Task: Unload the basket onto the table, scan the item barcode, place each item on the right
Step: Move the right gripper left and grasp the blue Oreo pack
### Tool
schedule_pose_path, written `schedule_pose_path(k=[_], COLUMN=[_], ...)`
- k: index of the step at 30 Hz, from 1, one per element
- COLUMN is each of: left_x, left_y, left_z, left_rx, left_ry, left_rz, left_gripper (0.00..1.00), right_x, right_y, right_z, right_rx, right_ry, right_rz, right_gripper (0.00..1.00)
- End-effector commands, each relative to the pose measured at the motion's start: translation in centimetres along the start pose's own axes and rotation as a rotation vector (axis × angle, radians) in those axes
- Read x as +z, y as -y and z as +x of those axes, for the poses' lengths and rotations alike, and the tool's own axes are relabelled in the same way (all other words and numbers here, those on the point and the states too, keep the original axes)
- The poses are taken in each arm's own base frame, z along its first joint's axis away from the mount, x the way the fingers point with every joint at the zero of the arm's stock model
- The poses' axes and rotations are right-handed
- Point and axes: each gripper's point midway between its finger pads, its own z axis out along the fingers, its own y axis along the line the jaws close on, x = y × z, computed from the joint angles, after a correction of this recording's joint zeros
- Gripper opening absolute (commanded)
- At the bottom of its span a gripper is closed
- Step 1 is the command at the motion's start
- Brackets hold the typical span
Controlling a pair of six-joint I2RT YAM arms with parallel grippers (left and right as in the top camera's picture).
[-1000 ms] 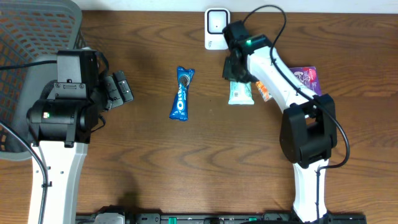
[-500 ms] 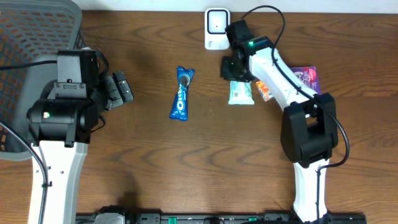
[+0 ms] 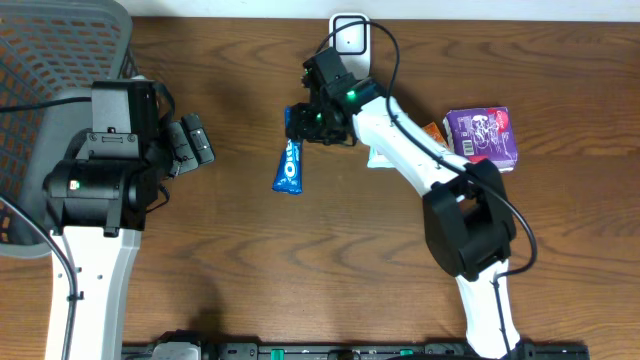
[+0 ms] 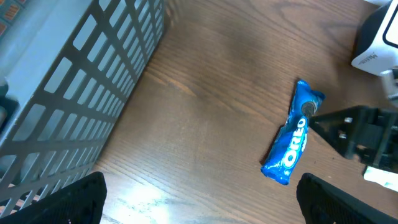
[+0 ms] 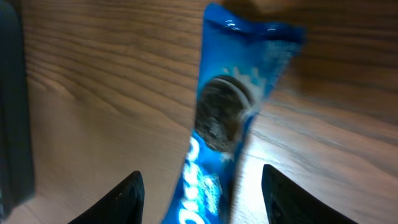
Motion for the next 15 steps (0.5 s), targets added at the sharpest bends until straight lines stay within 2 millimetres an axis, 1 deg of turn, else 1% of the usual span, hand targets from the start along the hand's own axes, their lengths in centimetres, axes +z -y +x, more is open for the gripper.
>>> schedule_pose_path(k=[1,5,7,8,9,10,11,13,14,15], left_x=[-0.1,-0.1,-0.1,-0.1,-0.1,-0.1,-0.1,-0.1,-0.1,-0.1], left_y=[-0.2,-0.2,-0.2,-0.2,-0.2,-0.2,-0.2,-0.2,-0.2,-0.2], left_z=[-0.3,-0.3,-0.3,-0.3,-0.3,-0.3,-0.3,-0.3,-0.3,-0.3], left_rx=[0.010,0.010,0.010,0.010,0.010,0.010,0.010,0.010,0.010,0.010], left_ry=[0.006,0.006,0.006,0.006,0.006,0.006,0.006,0.006,0.006,0.006], left_rz=[-0.009,-0.009,-0.009,-0.009,-0.009,-0.009,-0.009,-0.009,-0.009,-0.009], left_gripper=[0.98,0.98,0.98,0.98,0.98,0.98,0.98,0.98,0.98,0.98], right_x=[3.1,5.4,6.4,6.9,7.2,7.4,7.4,7.0,6.7,6.1], right_y=[0.8,1.7,2.3,2.6,2.8,3.1,3.3,3.6,3.7,3.9], right_z=[1.5,2.5,3.0,3.3,3.4,3.6,3.5,3.2,2.8,2.3], right_rx=[0.088,0.136,0.147,0.150,0.149,0.144,0.129,0.106,0.106,0.102], right_ry=[-0.081,-0.129,-0.150,-0.161,-0.168,-0.174,-0.175,-0.166,-0.157,-0.145], right_rz=[-0.035,-0.044,-0.038,-0.039,-0.038,-0.034,-0.032,-0.028,-0.023,-0.015], right_gripper=[0.56,0.55,0.53,0.49,0.41,0.32,0.21,0.03,0.01,0.01])
